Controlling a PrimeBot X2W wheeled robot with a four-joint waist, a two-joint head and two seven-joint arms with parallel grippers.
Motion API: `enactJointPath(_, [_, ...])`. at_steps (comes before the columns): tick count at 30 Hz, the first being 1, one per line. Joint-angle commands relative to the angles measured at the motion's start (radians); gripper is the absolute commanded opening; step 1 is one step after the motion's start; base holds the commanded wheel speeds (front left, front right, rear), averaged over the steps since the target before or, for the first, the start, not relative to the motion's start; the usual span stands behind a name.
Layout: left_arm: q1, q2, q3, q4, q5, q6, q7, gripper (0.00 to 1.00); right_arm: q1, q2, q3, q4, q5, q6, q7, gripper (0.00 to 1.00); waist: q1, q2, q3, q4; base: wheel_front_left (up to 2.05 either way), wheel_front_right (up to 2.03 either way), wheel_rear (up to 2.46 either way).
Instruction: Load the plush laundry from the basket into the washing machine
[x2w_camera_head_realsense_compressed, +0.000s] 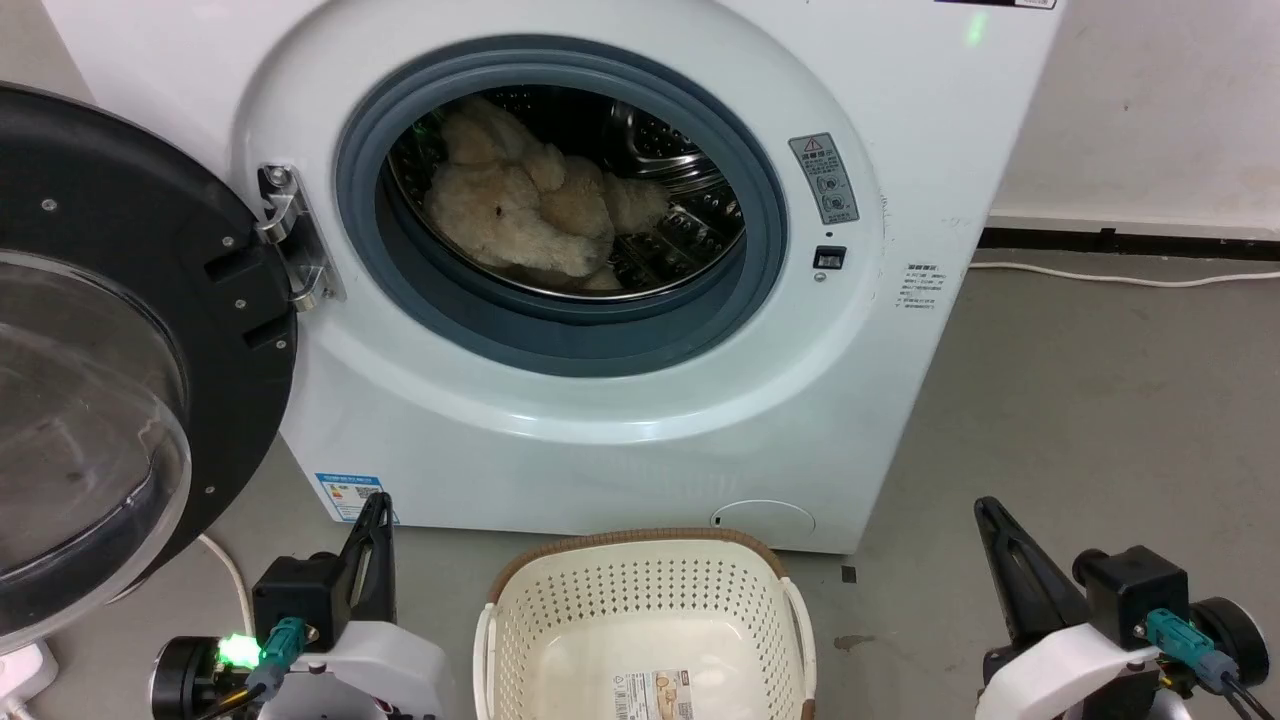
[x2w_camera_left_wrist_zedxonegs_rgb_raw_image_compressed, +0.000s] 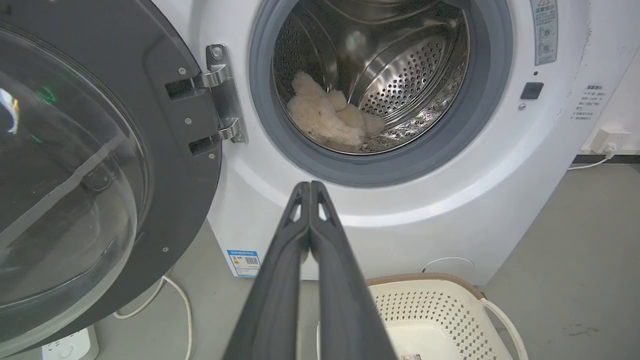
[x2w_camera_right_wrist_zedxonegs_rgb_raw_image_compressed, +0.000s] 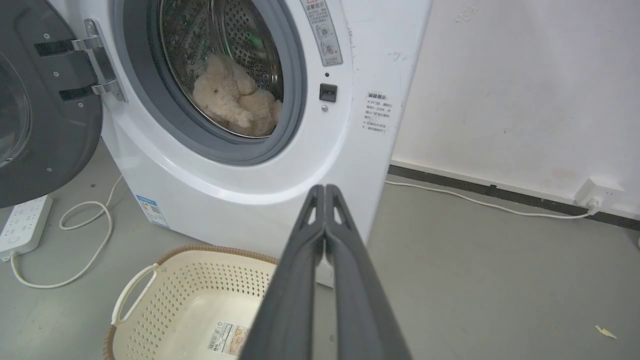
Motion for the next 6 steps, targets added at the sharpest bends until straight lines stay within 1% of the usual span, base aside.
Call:
enactJointPath(1, [-0.001,0.000,0.002,0.002,0.003,-0.005,0.000,0.00,-0.012,-0.002,0.000,0.002,-0.008,0.001,0.001,0.00,-0.0001,0.0000,0.000,0.000,0.00,0.00,0.00])
enactJointPath(6, [-0.001,-0.001,0.002,0.002,0.003,-0.005,0.000,0.00,-0.012,-0.002,0.000,0.002,-0.008,0.001,0.001,0.00,-0.0001,0.0000,0.000,0.000,0.00,0.00,0.00])
